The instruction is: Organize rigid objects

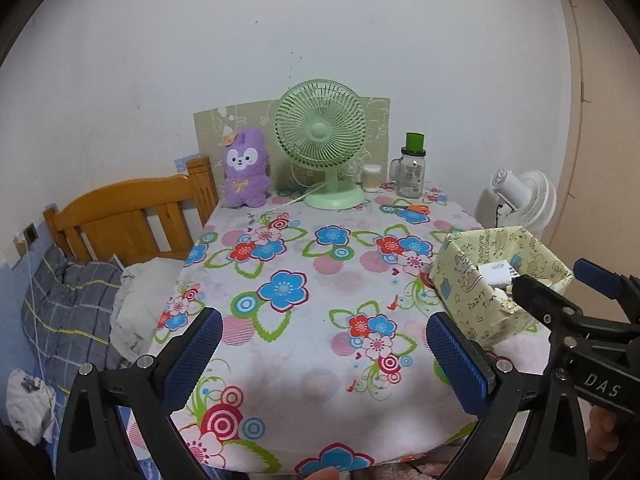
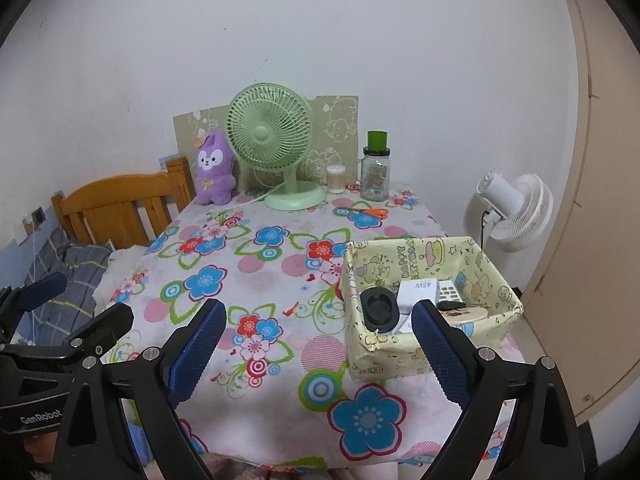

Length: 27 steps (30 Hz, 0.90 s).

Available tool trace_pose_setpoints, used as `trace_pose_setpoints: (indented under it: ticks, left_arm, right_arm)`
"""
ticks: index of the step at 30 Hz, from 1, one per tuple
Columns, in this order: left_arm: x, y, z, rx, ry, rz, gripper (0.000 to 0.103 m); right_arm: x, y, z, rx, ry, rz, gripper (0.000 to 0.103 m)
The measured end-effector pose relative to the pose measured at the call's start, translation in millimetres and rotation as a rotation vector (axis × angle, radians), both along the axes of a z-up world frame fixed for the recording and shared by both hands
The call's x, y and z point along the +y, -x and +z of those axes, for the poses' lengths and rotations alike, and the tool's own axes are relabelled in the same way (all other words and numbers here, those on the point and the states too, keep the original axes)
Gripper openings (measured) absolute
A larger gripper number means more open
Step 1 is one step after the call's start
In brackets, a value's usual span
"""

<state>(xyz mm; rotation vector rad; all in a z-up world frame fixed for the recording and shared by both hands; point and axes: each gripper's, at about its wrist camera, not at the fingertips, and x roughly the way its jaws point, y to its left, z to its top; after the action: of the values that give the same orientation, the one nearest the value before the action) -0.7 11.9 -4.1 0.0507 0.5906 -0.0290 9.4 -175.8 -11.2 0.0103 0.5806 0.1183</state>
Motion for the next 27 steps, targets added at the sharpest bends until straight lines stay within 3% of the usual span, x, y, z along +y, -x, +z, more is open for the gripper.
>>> trace_pose_setpoints:
  ticks: [10,27]
  left_arm:
    - [-1,6,-1,-0.005,0.01,-0.001,0.103]
    - [-2,7,-4,0.0,0.025,0.0,0.103]
  right_arm:
    - [3,11,1,-0.056,0.044,-0.011,0.096]
    - [1,14,1,-0.056,0.042,-0.027,0.096]
